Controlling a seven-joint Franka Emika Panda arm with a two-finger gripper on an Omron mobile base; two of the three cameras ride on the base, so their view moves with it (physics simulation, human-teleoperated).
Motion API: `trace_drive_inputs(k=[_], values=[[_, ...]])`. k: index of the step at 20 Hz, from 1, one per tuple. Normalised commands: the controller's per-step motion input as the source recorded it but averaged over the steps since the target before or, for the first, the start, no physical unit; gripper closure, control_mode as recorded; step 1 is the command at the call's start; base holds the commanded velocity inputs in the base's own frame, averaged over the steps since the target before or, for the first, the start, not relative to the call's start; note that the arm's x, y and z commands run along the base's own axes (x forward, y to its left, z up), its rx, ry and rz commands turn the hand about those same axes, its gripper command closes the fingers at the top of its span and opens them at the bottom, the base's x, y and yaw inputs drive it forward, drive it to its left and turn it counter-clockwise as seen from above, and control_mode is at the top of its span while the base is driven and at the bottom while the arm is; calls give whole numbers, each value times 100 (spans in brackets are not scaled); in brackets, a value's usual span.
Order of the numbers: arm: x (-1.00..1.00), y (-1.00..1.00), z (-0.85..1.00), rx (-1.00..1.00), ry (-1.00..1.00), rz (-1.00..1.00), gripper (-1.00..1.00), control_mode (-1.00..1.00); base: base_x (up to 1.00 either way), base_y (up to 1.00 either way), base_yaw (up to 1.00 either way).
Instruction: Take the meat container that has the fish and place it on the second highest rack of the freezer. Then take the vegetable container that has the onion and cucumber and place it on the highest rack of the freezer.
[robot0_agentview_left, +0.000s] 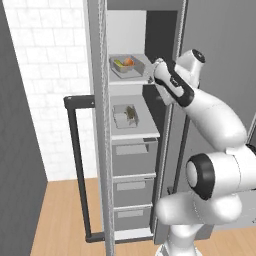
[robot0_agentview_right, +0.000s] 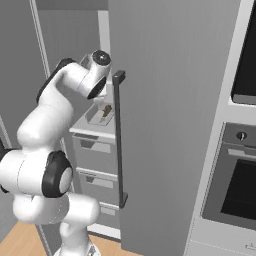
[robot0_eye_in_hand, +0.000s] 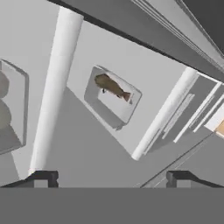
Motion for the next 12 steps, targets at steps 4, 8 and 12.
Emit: trace_drive_inputs(k=[4,8,12], values=[[-100,-4,-56,-20,-10,44,-100,-100,0,0,0],[-100,-8,-42,-24,-2,51,-100,-100,0,0,0],[-91,5,-6,-4,-12,19,-100,-100,0,0,0]])
